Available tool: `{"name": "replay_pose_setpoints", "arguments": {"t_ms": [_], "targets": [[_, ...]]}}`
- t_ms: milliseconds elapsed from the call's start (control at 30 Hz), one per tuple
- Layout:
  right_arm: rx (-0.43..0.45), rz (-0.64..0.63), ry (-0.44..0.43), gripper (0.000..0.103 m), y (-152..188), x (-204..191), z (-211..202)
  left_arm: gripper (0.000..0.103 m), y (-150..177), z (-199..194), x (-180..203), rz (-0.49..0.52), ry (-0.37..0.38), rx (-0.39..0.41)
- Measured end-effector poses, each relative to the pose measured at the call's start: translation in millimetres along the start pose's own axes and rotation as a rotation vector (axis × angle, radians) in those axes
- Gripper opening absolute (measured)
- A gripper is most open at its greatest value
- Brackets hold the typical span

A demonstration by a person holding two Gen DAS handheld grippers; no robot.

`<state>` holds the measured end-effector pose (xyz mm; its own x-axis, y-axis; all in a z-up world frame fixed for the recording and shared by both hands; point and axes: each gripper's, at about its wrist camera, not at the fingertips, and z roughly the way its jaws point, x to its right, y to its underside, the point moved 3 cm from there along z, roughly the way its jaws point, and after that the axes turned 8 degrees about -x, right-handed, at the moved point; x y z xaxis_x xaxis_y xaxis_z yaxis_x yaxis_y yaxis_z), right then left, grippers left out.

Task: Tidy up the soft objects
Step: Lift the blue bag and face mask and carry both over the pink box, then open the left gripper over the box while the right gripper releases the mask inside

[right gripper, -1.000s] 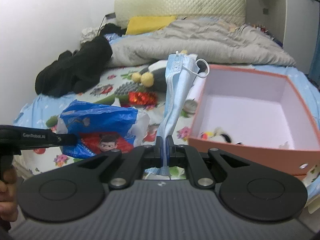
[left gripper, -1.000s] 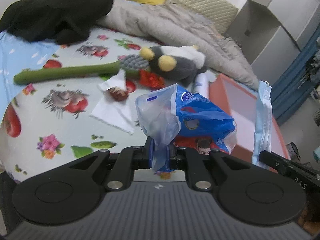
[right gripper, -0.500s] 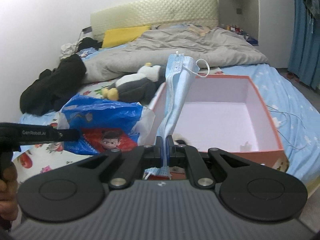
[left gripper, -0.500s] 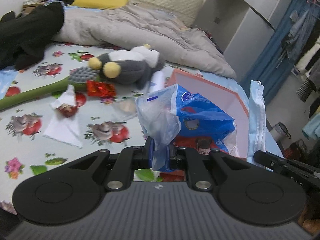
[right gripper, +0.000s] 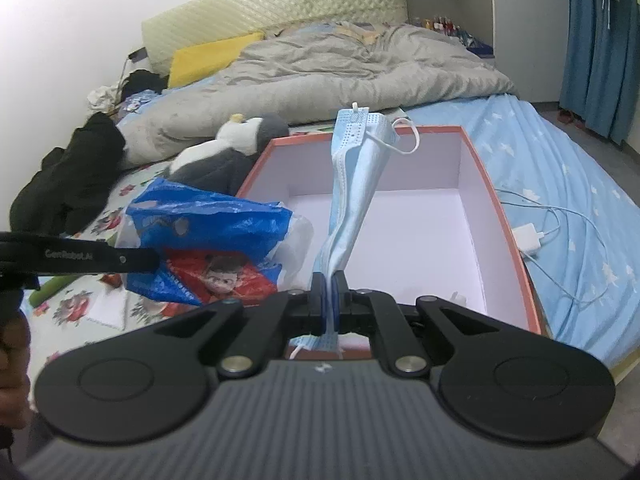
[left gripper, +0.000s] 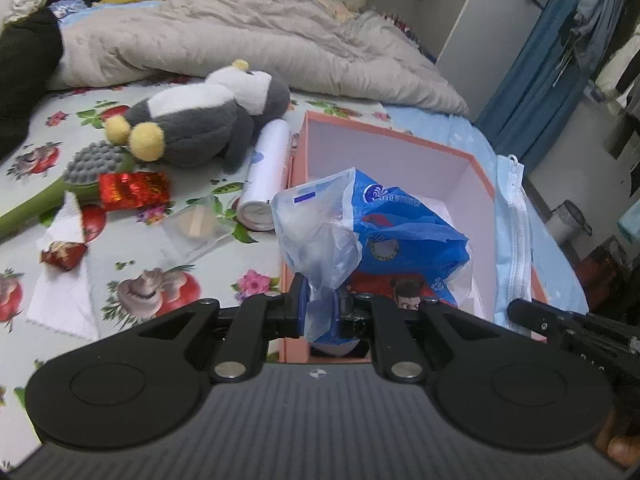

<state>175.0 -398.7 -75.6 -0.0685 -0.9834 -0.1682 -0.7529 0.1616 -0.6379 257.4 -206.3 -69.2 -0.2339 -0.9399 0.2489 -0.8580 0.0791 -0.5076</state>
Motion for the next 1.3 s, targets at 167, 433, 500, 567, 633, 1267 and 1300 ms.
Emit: {"name": "replay_pose_setpoints", "arguments": {"t_ms": [167,433,500,567,633,1267,1300], "targets": [[-0.037,0.014,0.01,0.007,-12,17,30,0.015,-23,42,5,0.01,0.002,-0.07],[-0.106,0.054,0.018,0.007,-21,39,77,0.015,-48,91,9,0.029,0.0,-0.127],[-0.122,0.052,0.021,0.007,-22,42,85,0.015,-51,98,9,0.039,-0.007,-0.132],[-0.135,0.062,0.02,0.009,-21,46,92,0.015,-54,103,10,0.048,-0.019,-0.134],[-0.141,0.079,0.017,0.01,-22,49,96,0.015,-56,104,10,0.046,-0.013,-0.134],[-0.065,0.1,-0.009,0.045,-11,31,36,0.049,-34,19,20,0.078,0.023,-0.011],[-0.057,0.098,-0.011,0.045,-9,28,30,0.049,-30,13,20,0.08,0.024,-0.005]]}}
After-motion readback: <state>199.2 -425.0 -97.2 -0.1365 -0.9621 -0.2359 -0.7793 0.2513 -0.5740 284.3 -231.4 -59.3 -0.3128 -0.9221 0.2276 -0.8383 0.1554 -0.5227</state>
